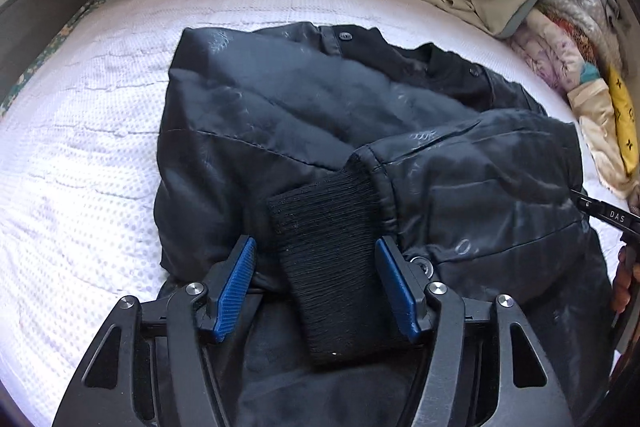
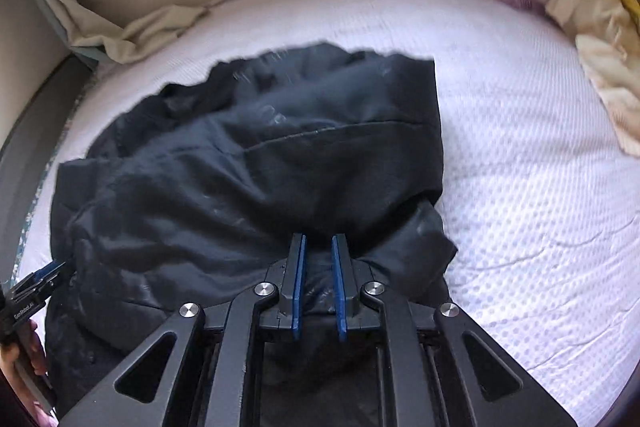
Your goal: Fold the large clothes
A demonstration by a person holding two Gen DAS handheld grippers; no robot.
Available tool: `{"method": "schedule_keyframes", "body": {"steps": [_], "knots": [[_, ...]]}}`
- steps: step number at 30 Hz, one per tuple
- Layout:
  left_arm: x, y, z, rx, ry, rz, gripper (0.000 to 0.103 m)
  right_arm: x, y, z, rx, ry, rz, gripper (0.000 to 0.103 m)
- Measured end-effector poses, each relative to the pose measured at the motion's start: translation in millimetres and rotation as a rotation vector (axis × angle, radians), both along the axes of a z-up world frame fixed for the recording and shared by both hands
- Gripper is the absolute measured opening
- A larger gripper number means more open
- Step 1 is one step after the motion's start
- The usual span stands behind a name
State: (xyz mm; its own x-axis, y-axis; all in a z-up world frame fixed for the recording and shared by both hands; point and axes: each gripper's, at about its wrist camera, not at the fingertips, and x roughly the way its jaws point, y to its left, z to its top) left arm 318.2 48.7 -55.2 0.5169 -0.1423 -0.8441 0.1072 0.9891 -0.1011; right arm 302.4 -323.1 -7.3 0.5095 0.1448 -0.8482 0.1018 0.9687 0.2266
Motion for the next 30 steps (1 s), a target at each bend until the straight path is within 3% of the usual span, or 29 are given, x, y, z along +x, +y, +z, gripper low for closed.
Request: {"method": "schedule_keyframes", "body": {"steps": [9, 17, 21, 23, 24, 26, 30], "knots": [[-3.2, -4.1, -14.0, 0.042, -0.013, -0.018, 0.067, -4.9, 24.1, -18.5, -0.186, -0.021, 0.056, 0.006], [-4.6, -5.4, -17.1, 0.057, -0.03, -0.016, 0.067, -7.1, 24.6, -23.3, -0.175, -0.044, 0.024, 0.005], [-6.8, -7.6, -12.3, 0.071, -0.035, -0.007, 0.067, -12.8, 18.8, -2.3, -0.148, -0.059, 0.003, 0.007], [-6.6, -8.0, -9.5, 0.074, -0.035, -0.002, 0.067, -24.0, 29.2, 24.9, -0.229, -0.136, 0.017, 0.013], [-6.8, -8.2, -8.4, 0.076, -0.035, 0.0, 0.067, -30.1, 34.4, 36.2, -0.243, -0.178, 0.029, 0.021], [-7.7, -9.1, -6.4, 0.085, -0.038, 0.0, 0.067, -44.1, 43.6, 60.0, -0.209, -0.253, 0.066, 0.026], [-12.6, -14.5, 3.0, 0.121, -0.051, -0.001, 0.067, -53.6, 58.5, 62.8, -0.129, -0.239, 0.147, 0.026]]}}
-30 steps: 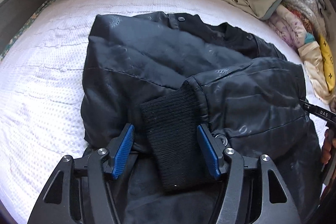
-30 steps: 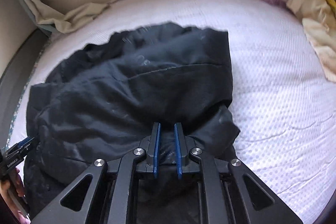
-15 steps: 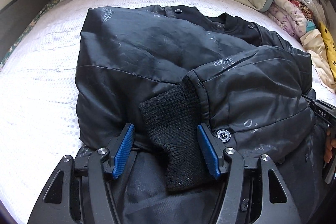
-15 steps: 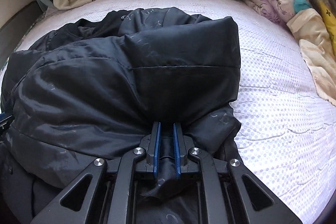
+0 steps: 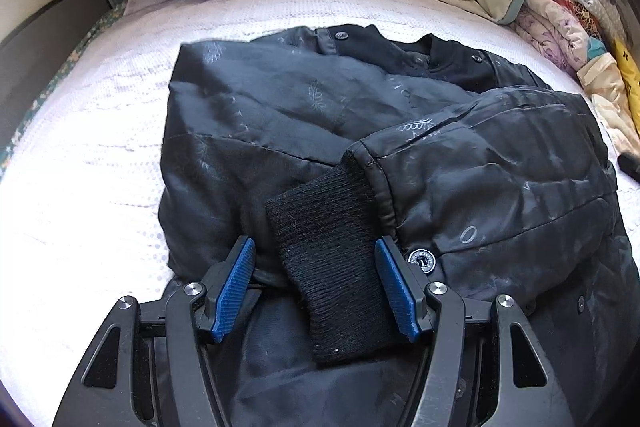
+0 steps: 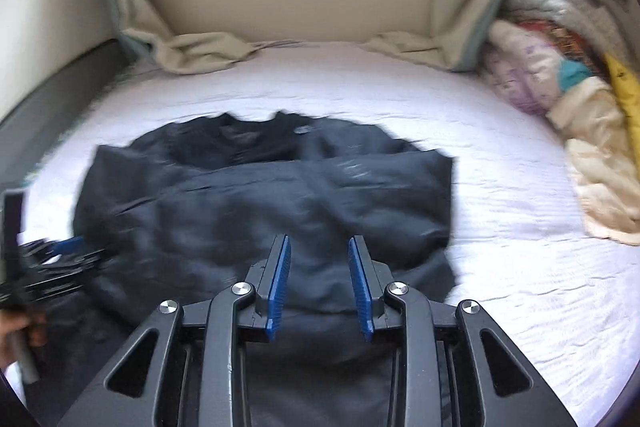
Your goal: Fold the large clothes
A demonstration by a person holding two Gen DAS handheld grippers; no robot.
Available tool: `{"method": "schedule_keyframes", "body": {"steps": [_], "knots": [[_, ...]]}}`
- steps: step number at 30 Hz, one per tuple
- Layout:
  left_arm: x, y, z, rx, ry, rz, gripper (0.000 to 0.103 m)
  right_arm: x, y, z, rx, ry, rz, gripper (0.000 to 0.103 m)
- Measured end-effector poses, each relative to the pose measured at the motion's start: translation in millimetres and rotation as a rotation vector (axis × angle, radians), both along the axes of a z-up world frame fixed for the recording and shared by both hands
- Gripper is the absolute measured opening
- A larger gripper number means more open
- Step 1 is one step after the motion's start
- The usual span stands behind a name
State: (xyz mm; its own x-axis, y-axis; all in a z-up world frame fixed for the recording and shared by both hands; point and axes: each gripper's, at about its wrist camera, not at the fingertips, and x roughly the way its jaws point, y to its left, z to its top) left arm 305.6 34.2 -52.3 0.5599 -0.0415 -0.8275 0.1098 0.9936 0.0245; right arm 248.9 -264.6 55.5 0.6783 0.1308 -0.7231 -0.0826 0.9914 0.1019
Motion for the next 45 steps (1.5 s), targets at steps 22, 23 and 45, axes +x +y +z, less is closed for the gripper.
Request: {"method": "schedule_keyframes", "body": {"steps": [22, 23, 45], "knots": [[-21.2, -42.6, -7.8, 0.02, 0.006, -0.176, 0.07, 16.9, 28.4, -71.5, -0.143, 0.151, 0.047, 0.039], [-22.0, -43.9, -10.1, 0.029, 0.006, -0.179, 0.07, 16.9, 30.5, -72.5, -0.158, 0.151, 0.049, 0.039], [-20.8, -24.4, 12.2, -0.075, 0.049, -0.119, 0.079, 13.2, -9.4, -35.2, 0.126, 0.187, 0.021, 0.053]]}}
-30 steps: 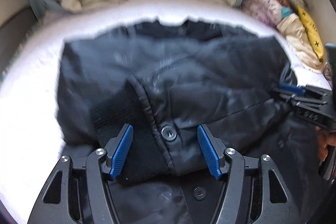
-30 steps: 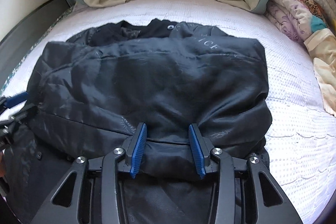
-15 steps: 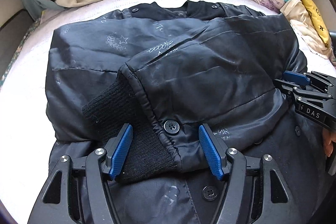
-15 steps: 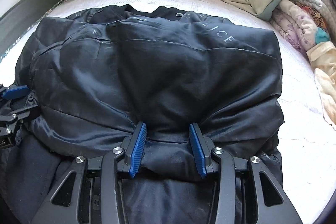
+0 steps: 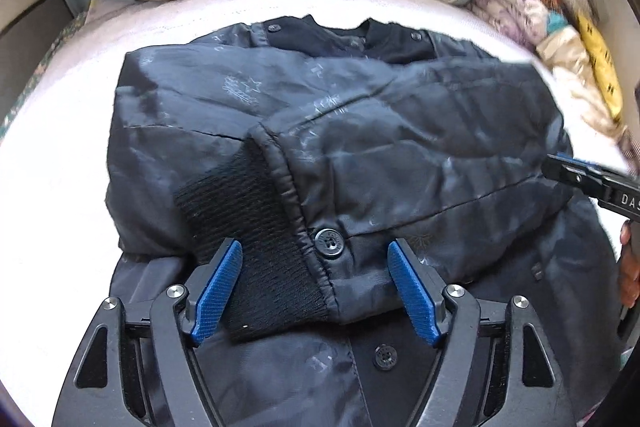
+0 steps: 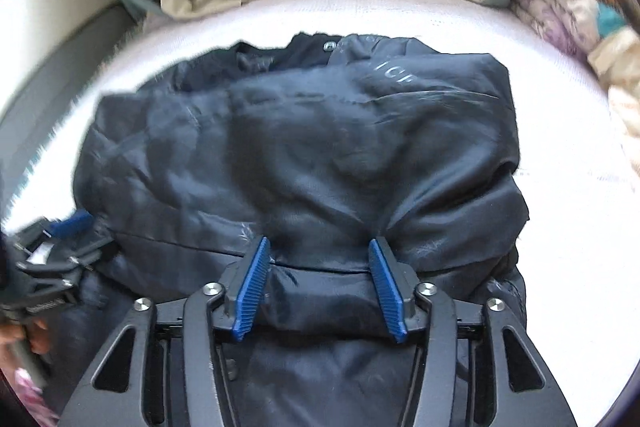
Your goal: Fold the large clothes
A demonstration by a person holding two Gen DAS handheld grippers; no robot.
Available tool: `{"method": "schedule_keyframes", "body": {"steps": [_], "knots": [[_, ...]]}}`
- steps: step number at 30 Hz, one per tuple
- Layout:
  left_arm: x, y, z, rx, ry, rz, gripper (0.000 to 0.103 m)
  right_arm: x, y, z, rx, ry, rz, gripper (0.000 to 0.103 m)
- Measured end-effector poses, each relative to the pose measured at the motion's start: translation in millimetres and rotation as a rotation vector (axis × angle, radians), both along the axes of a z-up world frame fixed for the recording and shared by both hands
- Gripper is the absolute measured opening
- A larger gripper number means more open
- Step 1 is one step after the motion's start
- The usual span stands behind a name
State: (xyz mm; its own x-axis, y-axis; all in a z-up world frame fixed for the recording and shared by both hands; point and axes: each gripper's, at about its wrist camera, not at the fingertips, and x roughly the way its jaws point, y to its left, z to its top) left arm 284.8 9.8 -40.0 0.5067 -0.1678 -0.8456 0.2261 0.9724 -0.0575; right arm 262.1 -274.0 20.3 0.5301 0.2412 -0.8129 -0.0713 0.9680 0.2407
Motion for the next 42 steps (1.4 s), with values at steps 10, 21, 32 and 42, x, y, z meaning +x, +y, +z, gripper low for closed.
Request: {"method": "schedule_keyframes", "body": {"steps": [10, 21, 32, 42], "knots": [[-1.2, 66.6, 21.0, -0.195, 0.054, 0.106, 0.083, -16.1, -62.9, 4.5, 0.088, 0.067, -0.103, 0.063], [-46.7, 128.2, 19.0, -0.326, 0.174, 0.181, 0.083, -47.1, -95.1, -18.0, 0.123, 0.208, -0.131, 0.064], [-112.9, 173.0, -21.2, -0.549, 0.421, 0.246, 0.083, -143.7, -135.8, -35.4, 0.401, 0.36, -0.214, 0.066], [-155.5, 170.6, -51.3, -0.749, 0.52, 0.245, 0.083, -209.6, -118.0, -55.8, 0.572, 0.4, -0.164, 0.066]]}}
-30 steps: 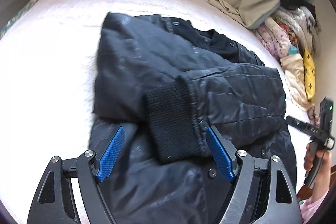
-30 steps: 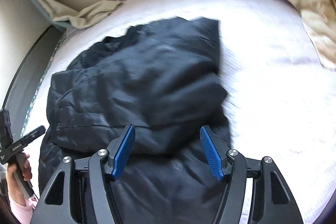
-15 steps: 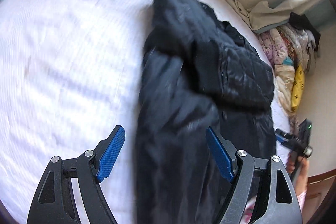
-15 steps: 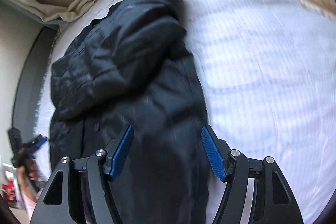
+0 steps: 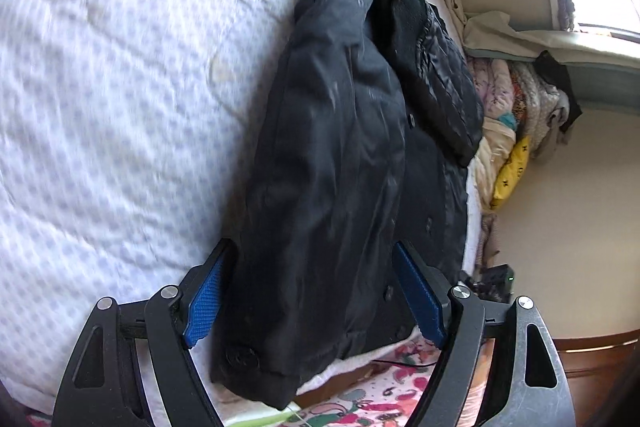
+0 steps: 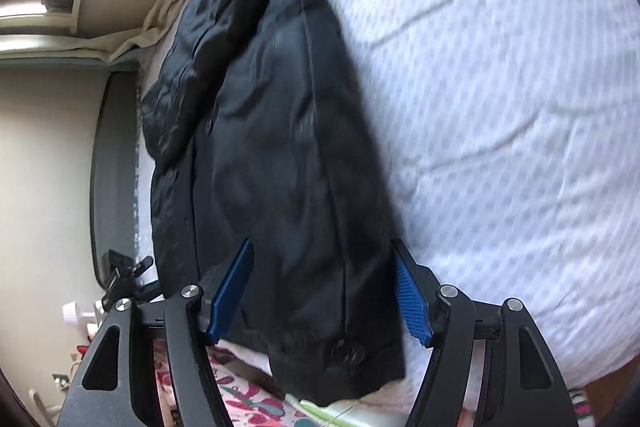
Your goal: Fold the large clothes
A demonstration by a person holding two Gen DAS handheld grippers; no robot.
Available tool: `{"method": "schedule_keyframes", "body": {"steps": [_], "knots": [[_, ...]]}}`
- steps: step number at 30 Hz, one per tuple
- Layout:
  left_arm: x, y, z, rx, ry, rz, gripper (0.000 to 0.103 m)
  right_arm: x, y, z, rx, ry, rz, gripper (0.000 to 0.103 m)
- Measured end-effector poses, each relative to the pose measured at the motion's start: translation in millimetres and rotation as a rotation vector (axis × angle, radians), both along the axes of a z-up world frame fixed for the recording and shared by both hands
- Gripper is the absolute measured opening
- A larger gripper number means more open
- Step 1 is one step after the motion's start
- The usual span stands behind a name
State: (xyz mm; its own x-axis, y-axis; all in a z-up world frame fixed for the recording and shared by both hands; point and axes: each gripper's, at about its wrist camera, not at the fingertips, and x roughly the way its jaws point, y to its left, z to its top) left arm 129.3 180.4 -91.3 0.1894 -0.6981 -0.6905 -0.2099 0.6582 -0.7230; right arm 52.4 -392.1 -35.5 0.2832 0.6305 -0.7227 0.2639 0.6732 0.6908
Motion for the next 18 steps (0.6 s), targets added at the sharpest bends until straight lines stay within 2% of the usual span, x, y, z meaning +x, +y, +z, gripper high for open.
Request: {"method": "schedule_keyframes", "body": {"steps": [3, 5, 7, 8, 9, 10, 13, 18], "knots": [[-10.4, -5.0, -3.7, -0.062, 0.015, -0.002, 0.081, -5.5, 8.5, 1.8, -0.018, -0.029, 0.017, 0.066], [-15.4, -8.5, -4.3, -0.055, 0.004, -0.012, 0.075, -5.6, 11.9, 1.7, -0.015, -0.034, 0.024, 0.066], [-18.1, -9.6, -5.1, -0.037, 0.003, -0.018, 0.059, -3.7, 16.3, 1.6, -0.016, -0.032, 0.043, 0.057], [-20.0, -8.2, -7.3, -0.049, 0.012, -0.014, 0.047, -3.2, 18.2, 1.4, -0.014, -0.029, 0.05, 0.054], [-21.2, -7.0, -11.2, -0.071, 0.029, -0.007, 0.036, -2.7, 19.0, 0.4, -0.001, -0.022, 0.056, 0.046], [-23.3, -6.4, -15.3, -0.102, 0.05, 0.0, 0.035, -2.1, 20.5, -1.0, 0.01, -0.015, 0.06, 0.037], [-25.4, -5.6, -11.2, -0.083, 0.025, 0.006, 0.03, -1.2, 18.3, 0.7, 0.024, -0.023, 0.056, 0.018], [-29.6, -5.6, 8.4, -0.09, -0.03, 0.012, 0.027, -4.7, 17.5, 18.4, 0.044, -0.072, 0.051, 0.012]]}}
